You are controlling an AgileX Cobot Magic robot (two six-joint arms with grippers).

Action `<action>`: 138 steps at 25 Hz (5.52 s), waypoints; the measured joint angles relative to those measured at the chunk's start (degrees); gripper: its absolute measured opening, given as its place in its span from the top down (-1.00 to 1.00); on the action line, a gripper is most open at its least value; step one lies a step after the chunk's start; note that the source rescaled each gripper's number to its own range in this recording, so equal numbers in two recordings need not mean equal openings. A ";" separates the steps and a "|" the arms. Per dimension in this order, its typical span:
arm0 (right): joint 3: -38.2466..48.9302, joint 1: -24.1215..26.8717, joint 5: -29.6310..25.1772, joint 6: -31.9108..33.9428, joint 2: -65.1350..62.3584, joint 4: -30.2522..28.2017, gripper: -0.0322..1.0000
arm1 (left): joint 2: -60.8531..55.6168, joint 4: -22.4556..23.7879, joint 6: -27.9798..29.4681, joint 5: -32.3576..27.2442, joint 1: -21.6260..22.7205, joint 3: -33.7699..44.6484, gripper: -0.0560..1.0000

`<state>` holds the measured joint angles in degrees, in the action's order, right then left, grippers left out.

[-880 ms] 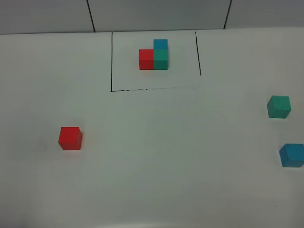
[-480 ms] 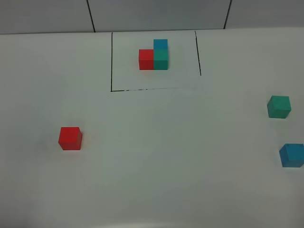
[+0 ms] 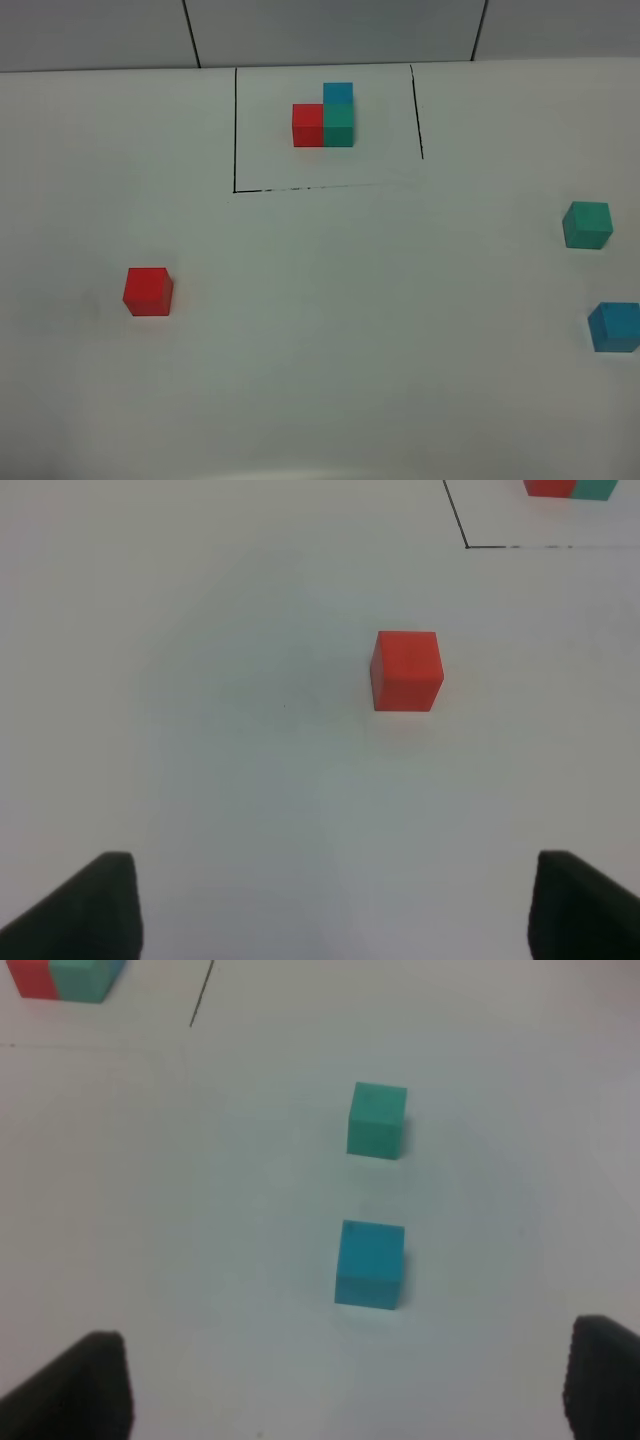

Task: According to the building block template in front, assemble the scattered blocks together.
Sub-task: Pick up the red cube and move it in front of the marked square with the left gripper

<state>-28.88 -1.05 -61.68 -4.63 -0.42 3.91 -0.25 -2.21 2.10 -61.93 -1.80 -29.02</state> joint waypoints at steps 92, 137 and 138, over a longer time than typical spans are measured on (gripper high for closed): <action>0.00 0.00 0.00 0.06 0.00 0.00 -0.76 | 107.53 7.61 16.23 31.20 -17.18 -25.83 0.89; 0.00 0.00 0.00 -0.02 0.00 0.00 -0.76 | 131.06 7.23 -42.75 6.49 -41.55 -70.28 0.89; 0.00 0.00 0.00 -0.02 0.00 0.00 -0.76 | 131.06 7.23 -41.89 6.49 -41.55 -70.28 0.89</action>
<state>-28.88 -1.05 -61.68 -4.65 -0.42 3.91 130.80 5.02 -39.79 -55.44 -43.35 -99.30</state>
